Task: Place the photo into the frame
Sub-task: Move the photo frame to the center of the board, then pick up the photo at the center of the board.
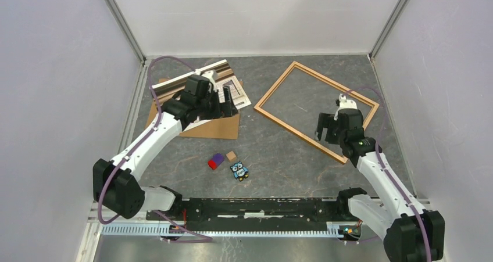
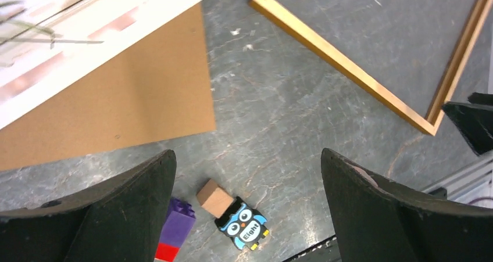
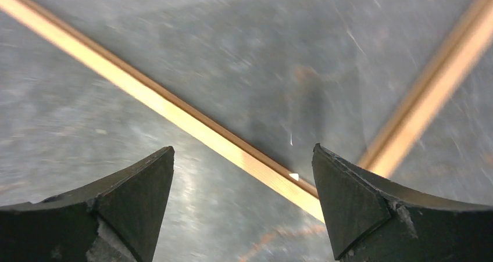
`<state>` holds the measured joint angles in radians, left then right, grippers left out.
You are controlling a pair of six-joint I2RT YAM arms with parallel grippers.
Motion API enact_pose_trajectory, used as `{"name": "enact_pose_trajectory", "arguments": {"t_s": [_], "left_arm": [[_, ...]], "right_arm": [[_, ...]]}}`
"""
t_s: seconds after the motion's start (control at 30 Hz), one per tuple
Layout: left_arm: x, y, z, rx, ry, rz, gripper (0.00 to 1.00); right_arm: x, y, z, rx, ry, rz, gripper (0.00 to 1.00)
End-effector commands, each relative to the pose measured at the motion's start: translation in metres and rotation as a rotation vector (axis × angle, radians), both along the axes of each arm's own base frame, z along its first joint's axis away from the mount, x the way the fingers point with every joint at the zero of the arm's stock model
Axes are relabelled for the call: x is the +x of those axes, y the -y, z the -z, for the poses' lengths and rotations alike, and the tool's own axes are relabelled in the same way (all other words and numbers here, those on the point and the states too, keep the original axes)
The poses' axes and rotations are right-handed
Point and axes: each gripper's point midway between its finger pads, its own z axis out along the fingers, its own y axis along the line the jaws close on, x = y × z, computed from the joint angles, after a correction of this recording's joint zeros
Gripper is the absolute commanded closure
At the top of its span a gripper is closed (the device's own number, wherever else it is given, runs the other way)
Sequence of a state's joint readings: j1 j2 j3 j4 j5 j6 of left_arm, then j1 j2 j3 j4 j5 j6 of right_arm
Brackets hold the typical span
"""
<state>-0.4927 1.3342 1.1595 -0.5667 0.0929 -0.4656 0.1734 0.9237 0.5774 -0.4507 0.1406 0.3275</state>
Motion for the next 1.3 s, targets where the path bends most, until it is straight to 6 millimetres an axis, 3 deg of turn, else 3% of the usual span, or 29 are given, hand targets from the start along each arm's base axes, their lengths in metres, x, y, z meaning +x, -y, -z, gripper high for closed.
{"name": "enact_pose_trajectory", "arguments": {"t_s": [0.0,0.17,0.23,0.37,0.47,0.5,0.53,0.67,0.83,1.03,1.27], "left_arm": [[0.005,-0.021,-0.009,-0.173,-0.023,-0.109,0.0],[0.028,-0.095,-0.005,-0.188,-0.028,-0.366,0.0],[0.038,-0.115,0.003,-0.208,-0.055,-0.46,0.0],[0.059,-0.136,0.024,-0.275,-0.109,-0.576,0.0],[0.078,-0.142,0.037,-0.278,-0.111,-0.622,0.0],[0.085,-0.142,0.04,-0.284,-0.099,-0.629,0.0],[0.092,-0.155,0.047,-0.283,-0.106,-0.667,0.0],[0.107,-0.165,0.074,-0.262,-0.141,-0.684,0.0],[0.112,-0.169,0.097,-0.195,-0.182,-0.643,0.0],[0.101,-0.175,0.132,-0.149,-0.24,-0.674,0.0],[0.09,-0.181,0.15,-0.114,-0.291,-0.719,0.0]], "right_arm": [[0.043,-0.064,-0.038,0.147,0.163,-0.259,0.06],[0.091,-0.16,-0.055,0.303,0.209,-0.465,0.07],[0.114,-0.195,-0.066,0.358,0.231,-0.52,0.07],[0.152,-0.254,-0.078,0.427,0.282,-0.596,0.07],[0.184,-0.285,-0.074,0.481,0.271,-0.622,0.08],[0.194,-0.291,-0.064,0.485,0.253,-0.625,0.09],[0.205,-0.298,-0.067,0.488,0.26,-0.628,0.09],[0.24,-0.318,-0.053,0.483,0.244,-0.639,0.11],[0.267,-0.336,-0.021,0.487,0.18,-0.638,0.14],[0.275,-0.342,0.01,0.496,0.137,-0.627,0.19],[0.261,-0.349,0.037,0.563,0.058,-0.635,0.25]]}}
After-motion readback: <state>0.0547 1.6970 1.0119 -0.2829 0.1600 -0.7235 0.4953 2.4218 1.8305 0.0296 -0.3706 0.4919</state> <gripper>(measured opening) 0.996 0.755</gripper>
